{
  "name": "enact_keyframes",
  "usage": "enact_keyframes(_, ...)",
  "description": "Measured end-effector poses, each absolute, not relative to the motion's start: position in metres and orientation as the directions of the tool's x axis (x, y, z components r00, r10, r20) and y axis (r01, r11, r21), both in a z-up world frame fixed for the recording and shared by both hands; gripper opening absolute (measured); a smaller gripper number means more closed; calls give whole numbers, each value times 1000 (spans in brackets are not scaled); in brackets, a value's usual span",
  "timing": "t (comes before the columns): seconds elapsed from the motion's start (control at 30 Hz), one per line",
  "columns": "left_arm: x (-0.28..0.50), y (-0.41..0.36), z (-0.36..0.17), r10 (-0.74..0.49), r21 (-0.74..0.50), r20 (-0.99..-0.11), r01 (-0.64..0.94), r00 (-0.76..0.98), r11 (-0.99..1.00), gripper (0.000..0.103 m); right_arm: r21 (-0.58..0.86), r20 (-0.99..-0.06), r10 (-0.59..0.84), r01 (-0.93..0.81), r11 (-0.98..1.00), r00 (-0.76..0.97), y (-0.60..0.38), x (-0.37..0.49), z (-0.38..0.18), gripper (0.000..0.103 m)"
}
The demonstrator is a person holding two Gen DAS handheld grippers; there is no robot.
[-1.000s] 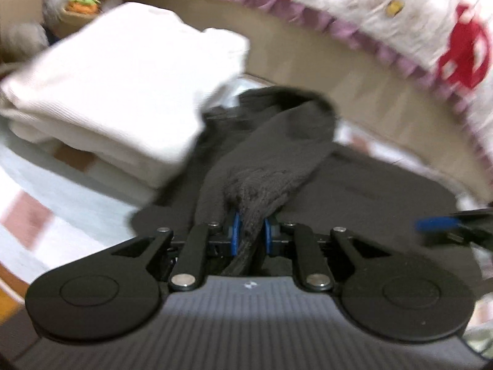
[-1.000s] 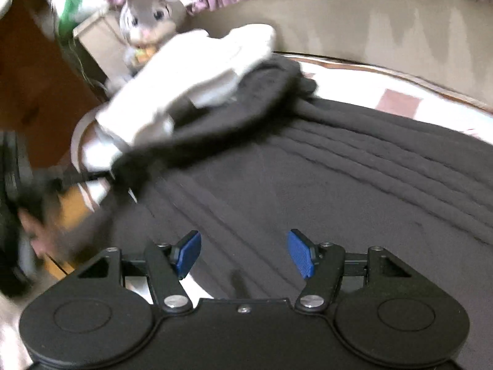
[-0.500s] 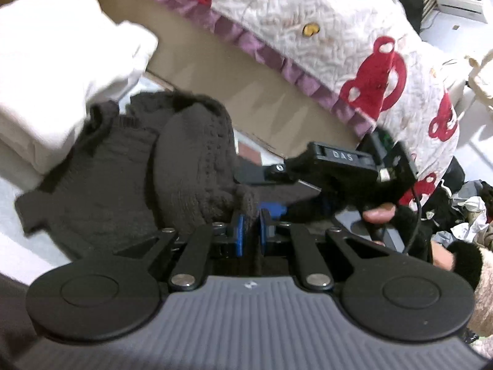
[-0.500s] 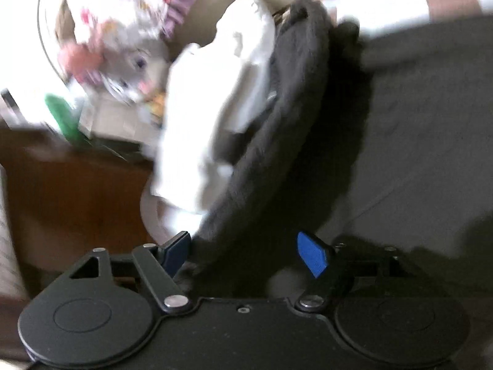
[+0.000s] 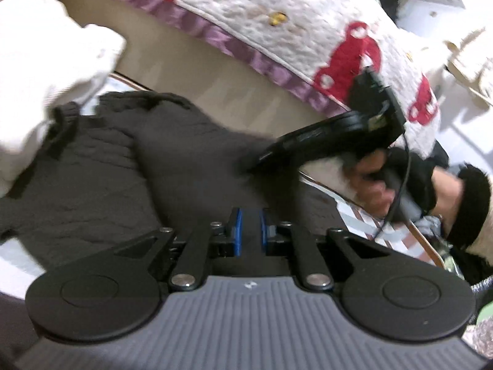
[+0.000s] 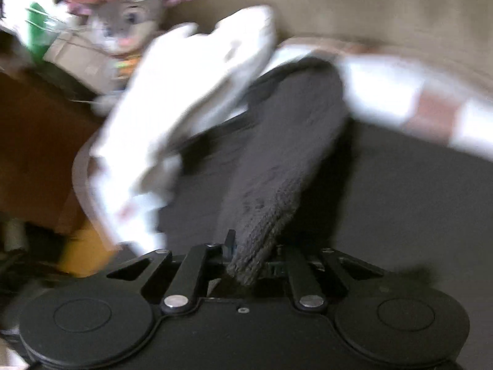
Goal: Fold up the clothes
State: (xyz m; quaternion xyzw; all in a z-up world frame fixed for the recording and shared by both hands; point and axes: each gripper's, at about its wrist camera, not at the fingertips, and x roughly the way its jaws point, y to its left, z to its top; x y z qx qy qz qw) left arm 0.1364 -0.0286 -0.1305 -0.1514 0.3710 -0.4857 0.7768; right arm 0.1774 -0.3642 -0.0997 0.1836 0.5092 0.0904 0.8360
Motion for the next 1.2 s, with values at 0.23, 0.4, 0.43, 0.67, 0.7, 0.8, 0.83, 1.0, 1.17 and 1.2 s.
enact_keyframes(0.23,172,-11,-154,-773,-618,-543,466,328,633,12,-348,-755,-392,185,919,526,-431,235,-37,33)
enact_keyframes(0.4,178,4,-157,-645,-515,-643,391,412,763,26,-248,-741,-398,330,911,541,-466,219,-50,61)
enact_keyframes(0.43,178,9,-157,-632,-510,-651,375,420,774,27,-233,-736,-399,348,908,547,-467,210,-56,61)
enact_keyframes(0.67,175,34,-154,-584,-493,-687,314,432,811,42,57,-786,-145,304,951,601,-434,133,-97,61)
enact_keyframes(0.7,172,35,-154,-570,-475,-700,315,430,822,43,104,-788,-90,275,956,609,-423,123,-103,61)
enact_keyframes(0.8,165,32,-152,-567,-480,-737,305,368,822,44,249,-775,91,170,954,625,-382,94,-121,61)
enact_keyframes(0.83,156,28,-148,-551,-447,-750,334,365,830,44,294,-767,158,122,948,621,-367,83,-126,61)
enact_keyframes(1.0,107,-9,-144,-504,-270,-790,540,350,797,57,413,-730,371,-63,909,574,-303,44,-144,61)
enact_keyframes(1.17,107,-31,-164,-448,-229,-853,579,268,782,57,455,-710,480,-186,871,515,-266,29,-154,61)
enact_keyframes(1.2,108,-31,-166,-470,-264,-850,582,237,769,57,448,-713,485,-202,871,507,-260,28,-154,61)
